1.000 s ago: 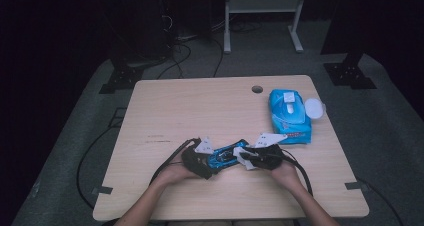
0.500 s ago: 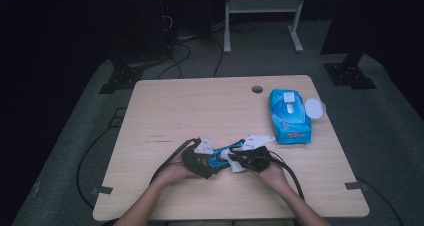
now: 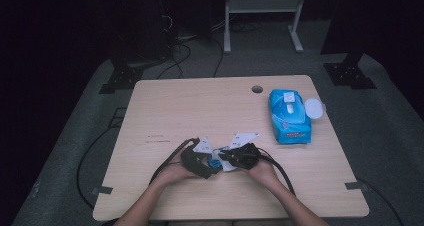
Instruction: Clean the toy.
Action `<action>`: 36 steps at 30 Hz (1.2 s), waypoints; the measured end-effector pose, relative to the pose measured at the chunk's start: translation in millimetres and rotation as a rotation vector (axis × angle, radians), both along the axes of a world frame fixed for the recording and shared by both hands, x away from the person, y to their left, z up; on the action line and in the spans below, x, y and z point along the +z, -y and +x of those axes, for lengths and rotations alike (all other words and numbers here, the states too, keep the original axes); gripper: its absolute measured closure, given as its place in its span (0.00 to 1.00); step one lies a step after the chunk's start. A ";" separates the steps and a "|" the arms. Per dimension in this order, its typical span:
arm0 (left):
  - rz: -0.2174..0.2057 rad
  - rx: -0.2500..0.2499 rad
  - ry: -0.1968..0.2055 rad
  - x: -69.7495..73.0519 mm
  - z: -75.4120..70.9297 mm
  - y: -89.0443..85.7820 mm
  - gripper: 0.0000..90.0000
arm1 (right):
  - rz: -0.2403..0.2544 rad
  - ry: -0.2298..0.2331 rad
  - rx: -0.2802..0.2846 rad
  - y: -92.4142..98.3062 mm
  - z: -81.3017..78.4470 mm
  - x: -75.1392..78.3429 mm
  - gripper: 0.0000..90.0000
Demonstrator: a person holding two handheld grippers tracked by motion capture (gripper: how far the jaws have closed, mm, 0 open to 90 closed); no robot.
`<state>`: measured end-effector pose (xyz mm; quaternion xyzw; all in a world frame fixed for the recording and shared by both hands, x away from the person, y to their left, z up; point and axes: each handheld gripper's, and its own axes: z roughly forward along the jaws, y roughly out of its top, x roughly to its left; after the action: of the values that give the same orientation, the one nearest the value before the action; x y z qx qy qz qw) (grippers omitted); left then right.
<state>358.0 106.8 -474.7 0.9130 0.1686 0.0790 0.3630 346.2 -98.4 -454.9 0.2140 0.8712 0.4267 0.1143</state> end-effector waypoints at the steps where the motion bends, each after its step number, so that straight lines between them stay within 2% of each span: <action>1: 0.000 -0.003 0.000 0.2 0.1 -0.9 0.25 | -0.001 -0.005 0.001 0.2 0.0 0.1 0.93; 7: 0.000 -0.012 0.018 0.8 -1.6 0.0 0.27 | 0.000 -0.047 0.024 -0.8 1.1 -0.4 0.93; 12: -0.003 -0.013 0.026 0.1 -2.0 1.1 0.27 | 0.012 -0.101 0.090 -18.3 0.4 -5.9 0.93; 14: -0.005 -0.015 0.023 0.0 -1.8 0.1 0.28 | -0.007 -0.110 0.108 -26.1 1.2 -6.6 0.93; 18: -0.014 -0.014 0.022 -0.9 -0.9 0.2 0.28 | -0.033 -0.091 0.110 -26.2 3.9 -3.3 0.93; 23: -0.008 -0.016 0.022 -0.5 -0.7 0.2 0.28 | -0.063 -0.026 0.029 -7.7 10.2 6.7 0.93; 26: -0.011 -0.015 0.021 -0.8 -0.5 1.3 0.28 | -0.047 -0.037 0.009 1.0 13.3 8.0 0.93; 28: -0.009 -0.014 0.021 -0.6 -0.4 1.8 0.28 | -0.051 -0.037 0.017 -1.1 11.9 6.8 0.93; 29: -0.008 -0.013 0.020 -0.5 -0.6 1.9 0.28 | -0.043 -0.057 0.059 -9.5 7.6 2.2 0.93; 30: -0.008 -0.013 0.020 -0.5 -0.6 1.9 0.28 | -0.043 -0.057 0.059 -9.5 7.6 2.2 0.93; 31: -0.009 -0.010 0.020 -0.4 -1.0 1.8 0.28 | -0.031 -0.076 0.090 -18.3 3.2 -2.7 0.93; 32: -0.009 -0.010 0.020 -0.4 -1.0 1.8 0.28 | -0.031 -0.076 0.090 -18.3 3.2 -2.7 0.93; 33: -0.005 -0.015 0.022 -0.2 -0.9 0.9 0.28 | -0.025 -0.085 0.113 -26.2 0.0 -5.3 0.93; 36: -0.007 -0.015 0.022 -0.4 -1.1 0.6 0.28 | -0.037 -0.082 0.119 -27.1 0.0 -3.8 0.93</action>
<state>356.9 106.3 -475.1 0.9119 0.1581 0.0857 0.3688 346.2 -71.3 -458.7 0.1769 0.8942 0.4074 0.0568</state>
